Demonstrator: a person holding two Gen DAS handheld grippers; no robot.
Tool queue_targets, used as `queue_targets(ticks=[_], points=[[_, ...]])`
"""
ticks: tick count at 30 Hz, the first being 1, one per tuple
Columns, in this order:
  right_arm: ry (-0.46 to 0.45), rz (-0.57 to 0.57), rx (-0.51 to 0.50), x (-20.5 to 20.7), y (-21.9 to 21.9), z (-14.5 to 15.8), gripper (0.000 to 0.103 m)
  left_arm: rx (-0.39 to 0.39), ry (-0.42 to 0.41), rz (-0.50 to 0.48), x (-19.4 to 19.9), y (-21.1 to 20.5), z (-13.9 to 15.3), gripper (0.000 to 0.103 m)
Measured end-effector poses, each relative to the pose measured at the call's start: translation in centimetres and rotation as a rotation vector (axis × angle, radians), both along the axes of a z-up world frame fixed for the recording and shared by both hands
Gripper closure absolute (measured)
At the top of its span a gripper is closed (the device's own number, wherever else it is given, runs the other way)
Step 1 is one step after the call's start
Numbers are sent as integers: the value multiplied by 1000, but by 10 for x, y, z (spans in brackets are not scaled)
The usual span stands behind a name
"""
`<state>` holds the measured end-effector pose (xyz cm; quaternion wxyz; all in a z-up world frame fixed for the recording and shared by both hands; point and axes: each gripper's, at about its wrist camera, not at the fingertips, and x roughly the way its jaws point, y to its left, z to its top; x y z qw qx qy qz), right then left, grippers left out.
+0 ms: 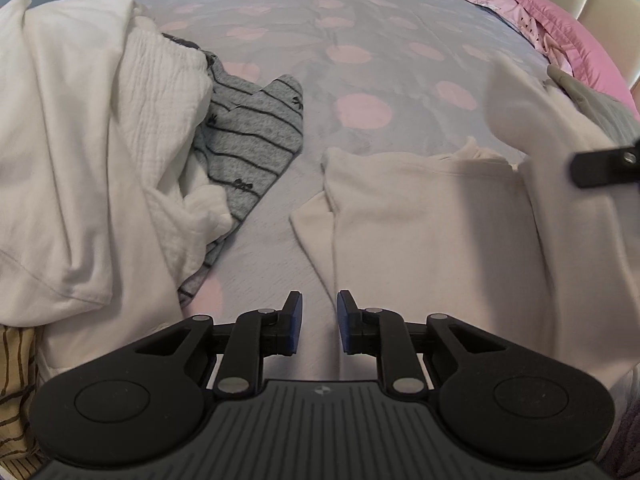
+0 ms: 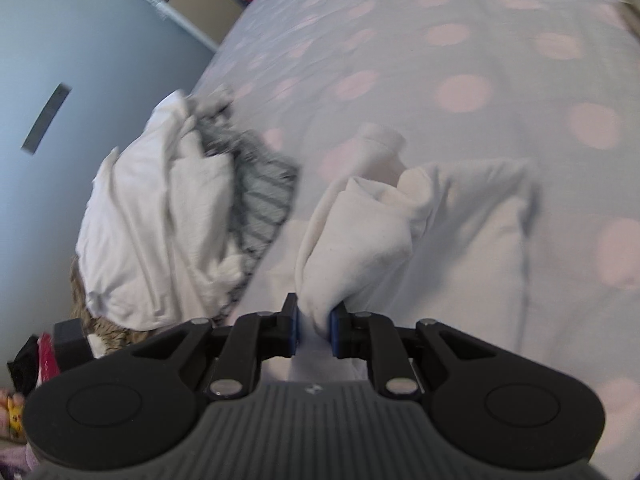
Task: Fold clothes
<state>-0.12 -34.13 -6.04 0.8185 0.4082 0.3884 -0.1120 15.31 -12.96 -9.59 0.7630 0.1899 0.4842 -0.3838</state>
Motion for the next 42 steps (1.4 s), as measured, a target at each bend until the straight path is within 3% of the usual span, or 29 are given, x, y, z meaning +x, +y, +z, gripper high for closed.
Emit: queue_targets(ticks=[7,14,20,25,32,36,42], points=[[52,87,11,67,39,-35,86,-16,-12,-10,0,-2,6,86],[93,58,6,89,40,-77,85,1,-13,-9,2,-2,4,86],[55,84,38,88,39,-73,68,-10,-6,9,3,1,9,86],[-9,79,29,66,33,-47,66,-42,-2,17,0,5,18,86],[55,14,-32,20,14,-37,66,-62,84,-22,-17,9,18,86],[107,37,-83,-7,15,-39,66,-16,106,-79,-39,11,8,78],[148,166,-193,-55,41,-46,65,58,128,-112,-60,20,-7,78]])
